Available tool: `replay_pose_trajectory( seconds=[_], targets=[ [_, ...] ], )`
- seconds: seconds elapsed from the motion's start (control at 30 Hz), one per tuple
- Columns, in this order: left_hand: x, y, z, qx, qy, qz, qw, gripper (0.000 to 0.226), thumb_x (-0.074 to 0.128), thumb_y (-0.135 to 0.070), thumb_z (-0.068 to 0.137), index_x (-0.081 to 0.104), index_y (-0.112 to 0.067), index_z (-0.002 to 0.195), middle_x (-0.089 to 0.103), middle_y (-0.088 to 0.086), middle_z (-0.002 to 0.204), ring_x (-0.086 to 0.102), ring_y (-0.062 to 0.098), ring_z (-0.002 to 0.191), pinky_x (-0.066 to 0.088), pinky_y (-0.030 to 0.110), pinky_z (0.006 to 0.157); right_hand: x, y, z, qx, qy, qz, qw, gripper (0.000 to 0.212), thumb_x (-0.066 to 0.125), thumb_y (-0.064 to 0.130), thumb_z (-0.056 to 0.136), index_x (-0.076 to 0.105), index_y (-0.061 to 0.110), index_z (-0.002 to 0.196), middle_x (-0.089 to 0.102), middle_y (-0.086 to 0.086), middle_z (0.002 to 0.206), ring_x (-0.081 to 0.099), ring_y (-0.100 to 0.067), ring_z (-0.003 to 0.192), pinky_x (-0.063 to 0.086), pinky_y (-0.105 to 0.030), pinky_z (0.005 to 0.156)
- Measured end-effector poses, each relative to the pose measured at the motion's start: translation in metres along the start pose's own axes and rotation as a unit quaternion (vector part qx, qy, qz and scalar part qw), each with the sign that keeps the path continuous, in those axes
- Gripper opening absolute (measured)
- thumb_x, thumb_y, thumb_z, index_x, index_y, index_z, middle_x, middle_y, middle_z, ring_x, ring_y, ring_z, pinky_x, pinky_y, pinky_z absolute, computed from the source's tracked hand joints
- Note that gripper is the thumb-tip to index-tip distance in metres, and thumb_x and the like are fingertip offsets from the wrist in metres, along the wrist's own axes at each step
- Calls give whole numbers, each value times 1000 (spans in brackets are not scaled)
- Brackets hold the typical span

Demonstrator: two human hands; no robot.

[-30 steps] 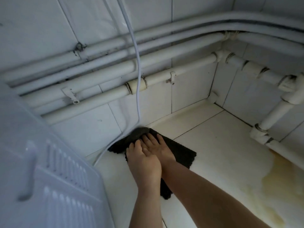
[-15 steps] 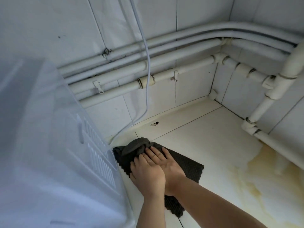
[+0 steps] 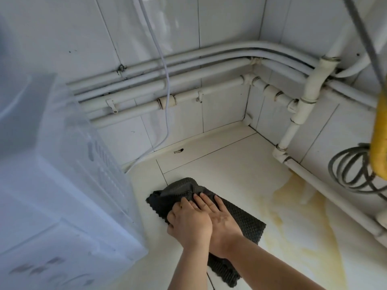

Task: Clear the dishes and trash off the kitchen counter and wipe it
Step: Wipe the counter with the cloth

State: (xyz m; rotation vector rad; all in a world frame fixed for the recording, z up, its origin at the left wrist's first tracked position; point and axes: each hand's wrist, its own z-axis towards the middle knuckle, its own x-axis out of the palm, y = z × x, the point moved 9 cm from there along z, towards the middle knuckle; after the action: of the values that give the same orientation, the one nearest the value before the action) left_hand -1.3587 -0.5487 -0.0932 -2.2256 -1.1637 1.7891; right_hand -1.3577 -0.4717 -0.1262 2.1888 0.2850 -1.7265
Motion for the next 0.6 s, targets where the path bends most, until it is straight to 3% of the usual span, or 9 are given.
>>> replay_pose_trajectory(
  seconds=[0.13,0.23,0.3,0.43,0.6],
  targets=[
    [2,-10,1,21,6,21,1000,46,29,-30,101,31,-24,147,32,0,151,23,23,140,22,40,110,-4,-11,-7,17,-39,30,999,71,14,55,92,-10,24,150,-23,5,153,-31,-13,136,-26,-36,106],
    [7,-24,6,51,13,35,998,46,31,-28,100,32,-25,147,35,0,150,26,22,138,25,40,108,-5,-32,-12,46,-40,51,997,65,-6,54,91,-7,28,151,-18,6,156,-28,-14,139,-22,-37,109],
    [12,-40,10,86,18,46,995,46,32,-26,101,32,-25,146,36,-1,149,27,22,138,27,40,108,-7,-52,-14,69,-28,53,996,80,-20,58,77,-9,29,151,-19,7,157,-26,-10,141,-20,-38,112],
    [24,-73,19,172,15,81,982,45,34,-25,101,34,-25,146,31,0,152,24,22,140,29,40,108,-16,-105,-18,143,-45,40,988,72,-13,59,86,-9,27,151,-16,6,158,-21,-11,144,-16,-38,115],
    [55,-105,28,241,49,126,961,49,34,-24,101,27,-22,149,15,3,159,11,25,146,25,39,113,-15,-183,-32,240,-50,10,969,81,-22,59,78,-10,24,150,-12,2,160,-14,-15,146,-10,-40,117]
  ],
)
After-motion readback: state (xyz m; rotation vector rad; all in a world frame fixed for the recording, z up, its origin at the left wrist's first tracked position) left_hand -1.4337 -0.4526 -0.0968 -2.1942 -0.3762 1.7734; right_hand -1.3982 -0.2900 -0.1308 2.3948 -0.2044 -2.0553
